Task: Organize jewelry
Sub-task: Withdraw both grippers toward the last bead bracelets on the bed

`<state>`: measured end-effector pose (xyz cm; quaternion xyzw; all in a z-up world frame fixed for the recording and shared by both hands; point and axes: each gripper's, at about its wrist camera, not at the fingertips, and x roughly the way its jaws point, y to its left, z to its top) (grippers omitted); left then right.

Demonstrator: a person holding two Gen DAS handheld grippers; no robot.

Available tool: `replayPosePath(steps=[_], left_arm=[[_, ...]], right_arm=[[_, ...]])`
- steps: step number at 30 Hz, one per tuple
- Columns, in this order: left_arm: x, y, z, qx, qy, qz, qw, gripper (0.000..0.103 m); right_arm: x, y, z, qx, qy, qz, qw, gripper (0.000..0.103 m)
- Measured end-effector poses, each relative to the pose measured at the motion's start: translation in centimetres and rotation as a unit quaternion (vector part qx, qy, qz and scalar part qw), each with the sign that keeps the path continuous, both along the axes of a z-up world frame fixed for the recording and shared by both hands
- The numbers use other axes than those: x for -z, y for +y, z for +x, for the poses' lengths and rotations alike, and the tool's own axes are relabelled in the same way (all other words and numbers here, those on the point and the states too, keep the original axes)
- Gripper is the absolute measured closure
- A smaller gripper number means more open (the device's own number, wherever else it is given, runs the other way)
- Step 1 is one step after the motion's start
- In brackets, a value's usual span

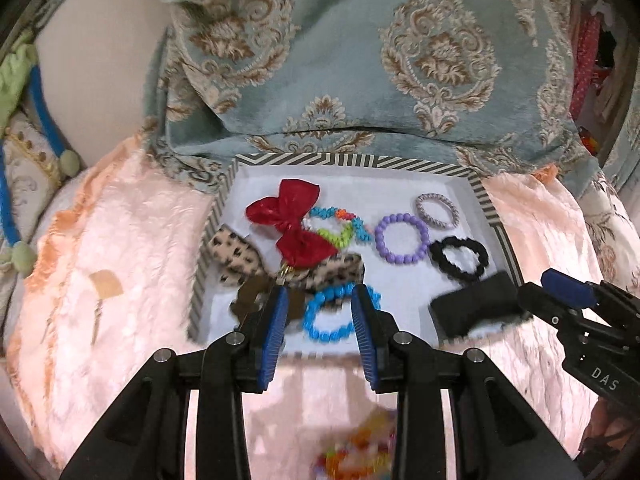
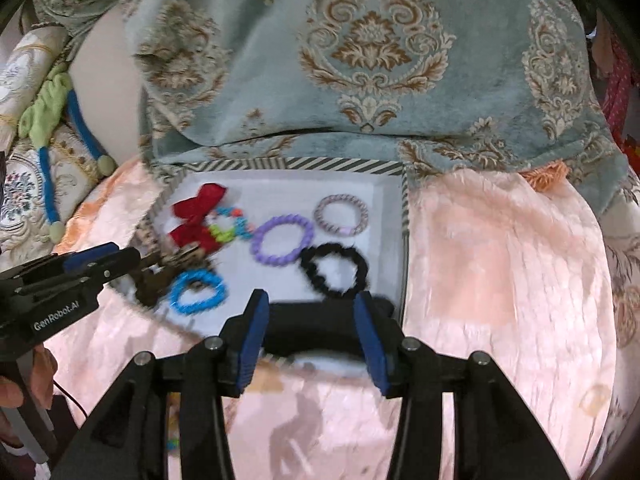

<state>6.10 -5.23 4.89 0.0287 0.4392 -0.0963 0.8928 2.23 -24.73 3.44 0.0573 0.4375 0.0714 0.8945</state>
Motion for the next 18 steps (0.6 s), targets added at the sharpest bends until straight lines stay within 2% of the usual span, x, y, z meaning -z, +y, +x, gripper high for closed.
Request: replayPosePath(steps=[5, 11, 18], left_arm=[[-0.7, 1.0, -3.8, -0.009, -0.022, 0.014, 0.9996, 0.086], [-0.4, 1.8, -7.1, -0.02, -0.028, 0.029, 0.999, 0.086], [-0.7, 2.4, -10.1, -0.029, -0.039, 0.026, 0.9985, 0.086]], right_arm=[[-0.8, 1.0, -3.5, -0.003, -0.005, 0.005, 1.0, 0.052], [-0.7, 2.1, -7.0, -0.01, -0.003, 0.005, 1.0, 0.051], [-1.5, 2.4, -9.9, -0.007, -0.012, 0.005, 1.0, 0.051]])
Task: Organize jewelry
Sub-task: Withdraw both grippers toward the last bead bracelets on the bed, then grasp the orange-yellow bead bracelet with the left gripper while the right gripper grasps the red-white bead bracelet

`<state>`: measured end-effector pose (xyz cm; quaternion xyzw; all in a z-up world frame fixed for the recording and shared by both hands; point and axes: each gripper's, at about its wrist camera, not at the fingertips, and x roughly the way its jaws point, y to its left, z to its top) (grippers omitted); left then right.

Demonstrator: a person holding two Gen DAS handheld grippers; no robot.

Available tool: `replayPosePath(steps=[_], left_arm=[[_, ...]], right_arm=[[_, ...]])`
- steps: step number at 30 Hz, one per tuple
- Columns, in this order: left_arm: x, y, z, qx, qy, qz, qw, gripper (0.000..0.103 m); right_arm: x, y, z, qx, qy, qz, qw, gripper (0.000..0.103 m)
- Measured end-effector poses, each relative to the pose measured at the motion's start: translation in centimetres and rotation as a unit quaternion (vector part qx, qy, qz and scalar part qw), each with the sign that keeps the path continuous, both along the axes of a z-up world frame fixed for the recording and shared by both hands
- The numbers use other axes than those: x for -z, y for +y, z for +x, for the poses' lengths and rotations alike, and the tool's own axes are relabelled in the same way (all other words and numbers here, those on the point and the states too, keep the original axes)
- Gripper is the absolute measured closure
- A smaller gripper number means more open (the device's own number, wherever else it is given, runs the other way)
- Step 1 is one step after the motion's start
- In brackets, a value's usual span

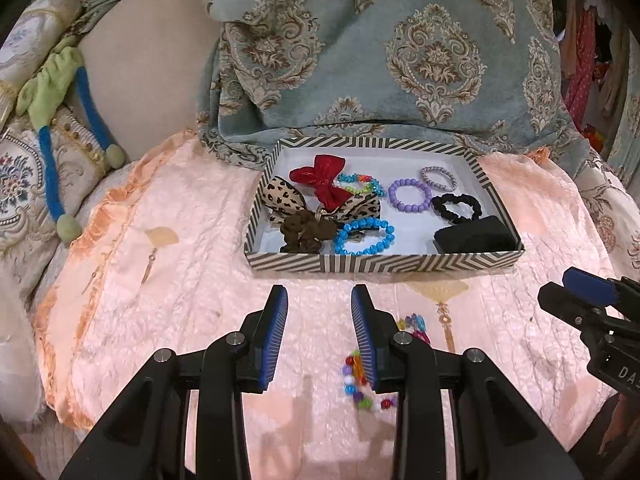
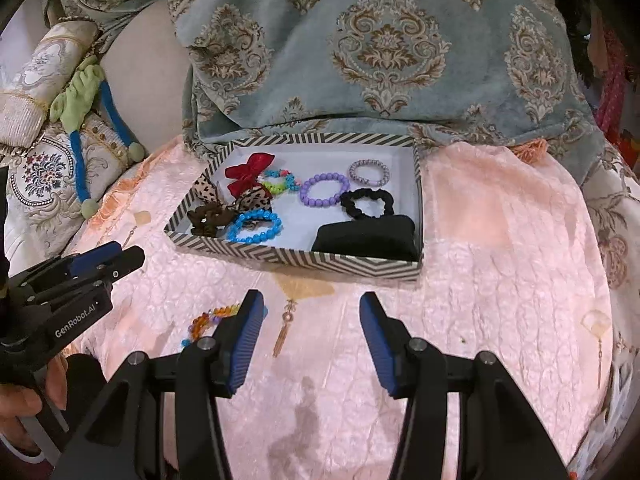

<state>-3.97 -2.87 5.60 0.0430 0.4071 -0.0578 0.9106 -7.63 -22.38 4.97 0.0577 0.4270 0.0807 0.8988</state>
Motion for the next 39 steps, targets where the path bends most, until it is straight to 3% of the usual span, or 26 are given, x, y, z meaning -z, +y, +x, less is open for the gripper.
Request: replayPosePath(steps=[21, 39], left_arm=[[-0.4, -0.4, -3.0, 0.007, -0.008, -0.002, 0.9999, 0.086], [2.0, 0.6, -1.6, 0.001, 0.024, -0.003, 0.9997, 0.086]], right_arm=[[-1.2, 0.6, -2.8, -0.012, -0.011, -0.001, 1.0, 0.046], [1.9, 1.3, -1.8, -0.025, 0.03, 0.001, 0.999, 0.046]])
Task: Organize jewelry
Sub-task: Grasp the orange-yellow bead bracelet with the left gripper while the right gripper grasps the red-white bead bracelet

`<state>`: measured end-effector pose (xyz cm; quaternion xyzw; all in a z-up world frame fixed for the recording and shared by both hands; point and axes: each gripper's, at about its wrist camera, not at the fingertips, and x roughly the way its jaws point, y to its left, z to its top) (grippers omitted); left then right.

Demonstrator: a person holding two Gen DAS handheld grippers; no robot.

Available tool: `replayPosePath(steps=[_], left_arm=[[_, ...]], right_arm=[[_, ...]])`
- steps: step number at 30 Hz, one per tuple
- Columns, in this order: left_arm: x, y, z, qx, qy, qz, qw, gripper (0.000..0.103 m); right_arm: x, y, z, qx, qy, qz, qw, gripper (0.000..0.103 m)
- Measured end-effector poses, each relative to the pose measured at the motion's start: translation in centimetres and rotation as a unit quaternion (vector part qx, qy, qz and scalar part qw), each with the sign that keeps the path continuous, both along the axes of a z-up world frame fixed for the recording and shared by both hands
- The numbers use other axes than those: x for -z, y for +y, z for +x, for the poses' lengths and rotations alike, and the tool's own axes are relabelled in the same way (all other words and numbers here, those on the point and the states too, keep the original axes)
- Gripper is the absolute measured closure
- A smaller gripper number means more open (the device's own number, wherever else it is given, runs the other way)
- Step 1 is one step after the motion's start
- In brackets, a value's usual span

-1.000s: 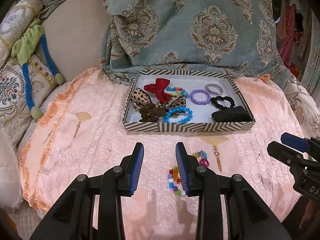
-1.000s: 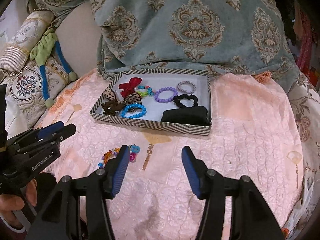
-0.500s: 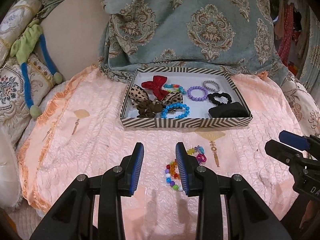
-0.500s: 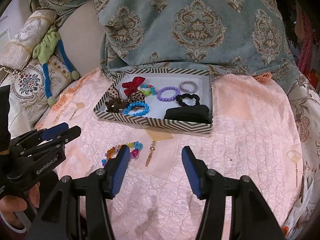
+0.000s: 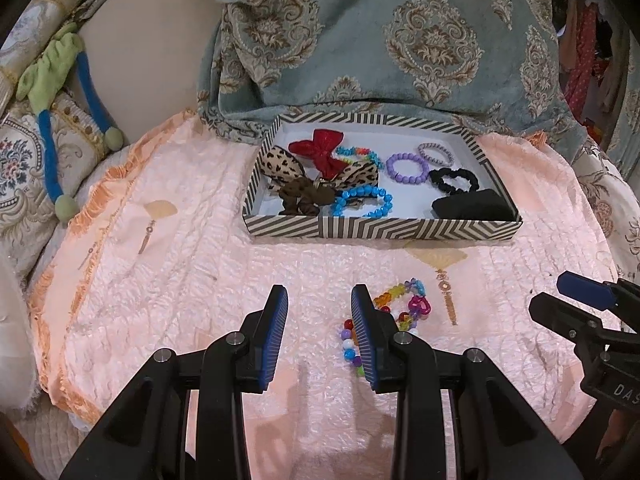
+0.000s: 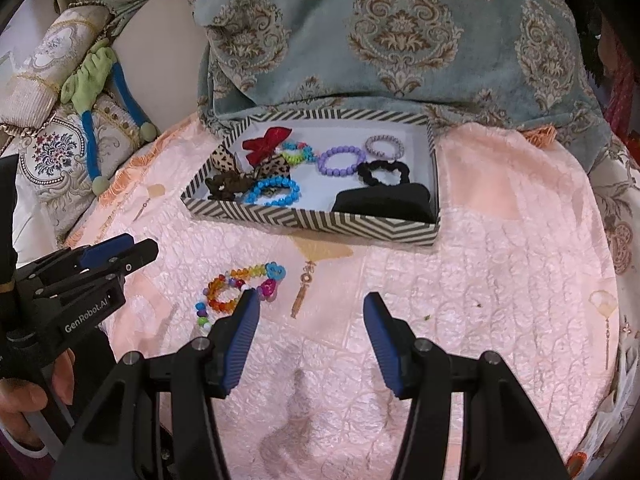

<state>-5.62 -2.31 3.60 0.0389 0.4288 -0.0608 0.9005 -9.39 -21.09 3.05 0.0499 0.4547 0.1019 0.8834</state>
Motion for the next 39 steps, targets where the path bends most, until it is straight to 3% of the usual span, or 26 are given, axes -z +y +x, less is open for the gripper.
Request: replayPosePath(steps=[6, 11, 14, 18, 30, 33, 39], left_arm=[[2.0, 0.9, 1.2, 0.001, 0.04, -0.017, 0.999, 0.086], [3.9, 1.2, 2.5, 0.017, 0.092, -0.078, 0.9925, 0.086], [4.8, 0.4, 3.4, 0.037, 0.118, -0.095, 0.9877, 0.086], [5.7, -1.3, 4.9, 0.061, 0.135, -0.081, 0.9856, 0.086], [7.9, -5.7, 7.6, 0.132, 0.165, 0.009, 0.9775, 0.086], [7.8, -5.4, 8.0, 0.124, 0.159, 0.003, 0.9795, 0.087], [7.6, -2.6, 9.6, 0.073, 0.155, -0.024, 0.9849, 0.101]], right_arm=[[2.0, 0.0, 0.7, -0.01, 0.016, 0.016, 1.0, 0.046], [4.0, 0.2, 1.4, -0.014, 0.037, 0.016, 0.999, 0.047], [4.7, 0.2, 1.6, -0.013, 0.046, 0.016, 0.999, 0.047], [5.0, -0.1, 1.6, -0.011, 0.05, 0.015, 0.999, 0.046], [5.6, -0.5, 2.5, -0.008, 0.059, 0.02, 0.998, 0.047], [5.7, -0.4, 2.7, -0.009, 0.062, 0.02, 0.998, 0.047], [6.0, -0.1, 3.1, -0.013, 0.066, 0.022, 0.998, 0.046]])
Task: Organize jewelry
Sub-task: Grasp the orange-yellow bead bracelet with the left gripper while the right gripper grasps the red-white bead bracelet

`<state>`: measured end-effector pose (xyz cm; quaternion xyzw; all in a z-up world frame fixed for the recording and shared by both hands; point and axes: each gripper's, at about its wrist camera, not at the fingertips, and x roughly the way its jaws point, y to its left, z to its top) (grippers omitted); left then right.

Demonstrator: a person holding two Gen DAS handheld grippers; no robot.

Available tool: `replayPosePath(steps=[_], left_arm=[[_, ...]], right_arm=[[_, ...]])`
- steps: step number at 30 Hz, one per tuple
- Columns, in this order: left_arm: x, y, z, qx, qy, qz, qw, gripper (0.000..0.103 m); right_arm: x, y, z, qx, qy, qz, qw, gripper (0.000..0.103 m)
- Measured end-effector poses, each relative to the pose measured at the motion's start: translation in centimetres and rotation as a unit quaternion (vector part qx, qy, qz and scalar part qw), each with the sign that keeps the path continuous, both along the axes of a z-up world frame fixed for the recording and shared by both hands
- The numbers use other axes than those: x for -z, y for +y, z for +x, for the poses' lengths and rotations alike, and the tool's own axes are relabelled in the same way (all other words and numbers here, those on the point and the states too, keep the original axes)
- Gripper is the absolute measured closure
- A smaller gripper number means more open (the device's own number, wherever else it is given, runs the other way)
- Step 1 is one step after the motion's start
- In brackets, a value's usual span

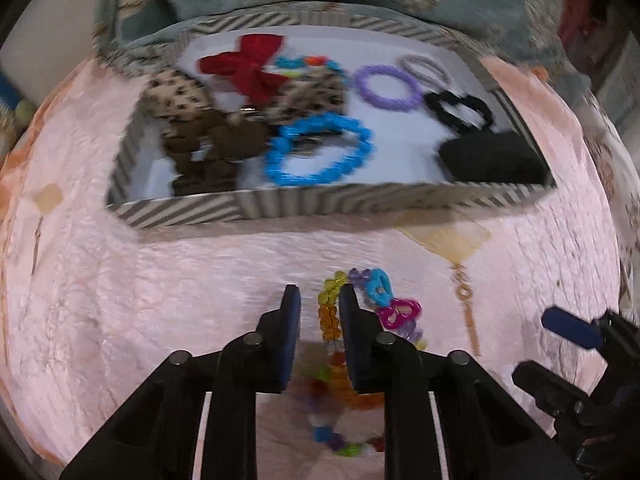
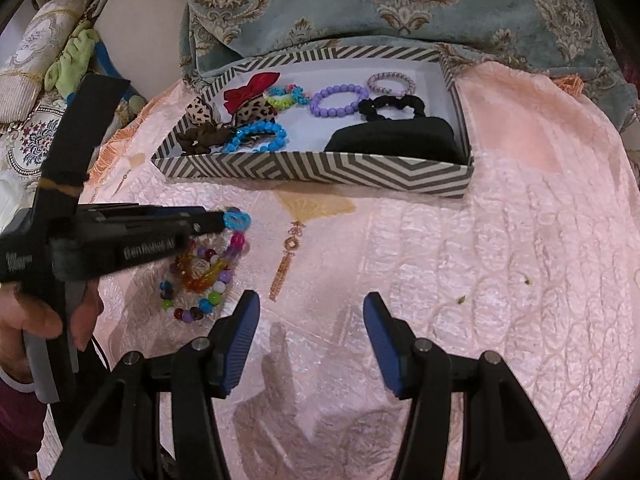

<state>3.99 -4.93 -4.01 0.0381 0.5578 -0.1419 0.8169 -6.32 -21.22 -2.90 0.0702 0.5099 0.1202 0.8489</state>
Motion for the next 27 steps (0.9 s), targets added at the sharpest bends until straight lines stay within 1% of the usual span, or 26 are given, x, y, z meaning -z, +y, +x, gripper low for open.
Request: replayPosePath(steps=[1, 4, 6, 9, 13, 15, 17, 18, 19, 20, 21, 23, 24, 26, 27], left_arm=[[0.0, 0.7, 0.2, -0.01, -0.001, -0.001, 0.9999, 0.103], [0.0, 2.7, 0.4, -0.038, 0.003, -0.014, 0.9992, 0.103], [0.0, 3.6, 0.3, -0.048, 0.005, -0.022, 0.9986, 0.103], [0.1, 3.8, 0.2, -0.048, 0.005, -0.023, 0.9986, 0.103], [0.3, 3.3, 0.2, -0.042, 0.002, -0.017, 0.999, 0.103], [0.5, 3.2, 0.3, -0.044, 0.003, -0.019, 0.9988, 0.103], [0.6, 2.9, 0.4, -0.047, 0.003, -0.021, 0.9987, 0.103], [0.6, 3.0, 0.5, -0.047, 0.003, -0.023, 0.9986, 0.103], [0.6, 3.0, 0.6, -0.048, 0.004, -0.024, 0.9985, 0.103], [0.6, 3.1, 0.5, -0.049, 0.004, -0.026, 0.9984, 0.103], [0.6, 3.3, 0.4, -0.05, 0.005, -0.026, 0.9984, 0.103], [0.7, 3.2, 0.3, -0.05, 0.005, -0.025, 0.9984, 0.103], [0.7, 3.1, 0.2, -0.049, 0.005, -0.024, 0.9985, 0.101], [0.7, 3.0, 0.2, -0.045, 0.004, -0.025, 0.9987, 0.094], [0.7, 2.8, 0.1, -0.044, 0.003, -0.026, 0.9987, 0.092]], right_arm=[[0.1, 0.3, 0.1, -0.006, 0.0, 0.003, 1.0, 0.046], [0.4, 1.4, 0.3, -0.026, 0.0, 0.007, 1.0, 0.046], [0.7, 2.1, 0.5, -0.039, 0.001, 0.01, 0.999, 0.047], [1.3, 3.7, 0.9, -0.057, 0.004, 0.013, 0.998, 0.047], [1.8, 5.7, 1.4, -0.073, -0.005, -0.004, 0.997, 0.048], [2.0, 6.4, 1.7, -0.076, -0.009, -0.012, 0.997, 0.055], [2.2, 7.1, 1.9, -0.082, -0.015, -0.023, 0.996, 0.06], [2.2, 7.4, 1.9, -0.087, -0.019, -0.032, 0.995, 0.067], [2.3, 7.8, 1.8, -0.095, -0.026, -0.052, 0.994, 0.073], [2.4, 7.9, 1.7, -0.098, -0.031, -0.062, 0.993, 0.082], [2.4, 7.9, 1.5, -0.101, -0.037, -0.069, 0.992, 0.086], [2.2, 7.2, 1.3, -0.098, -0.034, -0.067, 0.992, 0.094], [2.1, 6.8, 1.2, -0.094, -0.032, -0.067, 0.993, 0.094], [1.8, 5.4, 0.9, -0.08, -0.031, -0.072, 0.994, 0.094], [1.8, 4.8, 0.8, -0.074, -0.029, -0.072, 0.994, 0.094]])
